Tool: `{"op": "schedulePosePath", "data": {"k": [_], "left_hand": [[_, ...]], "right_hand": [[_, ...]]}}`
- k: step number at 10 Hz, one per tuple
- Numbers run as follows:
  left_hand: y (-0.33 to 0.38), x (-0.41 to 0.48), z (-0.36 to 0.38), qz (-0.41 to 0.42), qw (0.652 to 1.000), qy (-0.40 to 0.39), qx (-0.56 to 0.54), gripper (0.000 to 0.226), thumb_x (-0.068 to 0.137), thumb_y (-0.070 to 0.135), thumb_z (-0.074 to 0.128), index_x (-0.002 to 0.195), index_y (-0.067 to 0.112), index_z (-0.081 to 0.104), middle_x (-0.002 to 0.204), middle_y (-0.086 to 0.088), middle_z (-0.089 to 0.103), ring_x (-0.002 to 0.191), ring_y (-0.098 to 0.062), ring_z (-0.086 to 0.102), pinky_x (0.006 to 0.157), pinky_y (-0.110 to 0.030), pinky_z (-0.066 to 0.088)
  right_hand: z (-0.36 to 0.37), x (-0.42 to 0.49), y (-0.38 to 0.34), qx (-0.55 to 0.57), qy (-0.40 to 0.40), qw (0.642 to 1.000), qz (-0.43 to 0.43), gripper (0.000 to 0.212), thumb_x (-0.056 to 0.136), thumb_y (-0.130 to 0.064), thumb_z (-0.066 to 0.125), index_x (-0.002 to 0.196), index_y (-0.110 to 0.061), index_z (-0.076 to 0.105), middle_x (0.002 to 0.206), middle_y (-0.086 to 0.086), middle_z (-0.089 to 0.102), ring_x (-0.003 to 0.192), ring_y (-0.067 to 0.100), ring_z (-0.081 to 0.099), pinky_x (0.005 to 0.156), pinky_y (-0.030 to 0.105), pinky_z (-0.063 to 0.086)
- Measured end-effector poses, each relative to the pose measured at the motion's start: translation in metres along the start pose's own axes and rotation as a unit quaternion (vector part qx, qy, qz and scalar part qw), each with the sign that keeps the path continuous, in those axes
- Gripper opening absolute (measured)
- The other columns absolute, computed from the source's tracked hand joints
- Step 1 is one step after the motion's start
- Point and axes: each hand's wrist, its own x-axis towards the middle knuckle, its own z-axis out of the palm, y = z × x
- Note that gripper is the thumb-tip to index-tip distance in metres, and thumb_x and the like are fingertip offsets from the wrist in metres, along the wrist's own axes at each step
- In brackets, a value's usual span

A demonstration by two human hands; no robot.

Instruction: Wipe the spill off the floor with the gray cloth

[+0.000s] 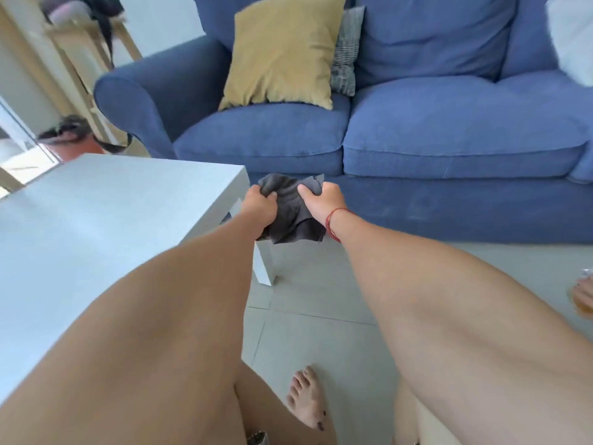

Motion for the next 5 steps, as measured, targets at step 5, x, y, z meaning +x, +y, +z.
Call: {"op": "schedulePosePath", "data": {"k": [5], "left_hand": [[-0.145,-0.081,-0.248,-0.289,0.936,0.199,-0.026,0.062,0.101,0.039,0.035,0.147,-0.001,0.027,0.147,-0.021,0.04,0.132,-0.038,0.043,0.109,-0.046,0.039]], "right_hand": [[0.192,-0.114,-0.162,0.01,-0.249,0.968,-0.023,0.057,0.088,-0.037,0.057,0.134,-0.004,0.048,0.123,0.013,0.057,0.114,0.033,0.055,0.093,0.034,0.044]]}}
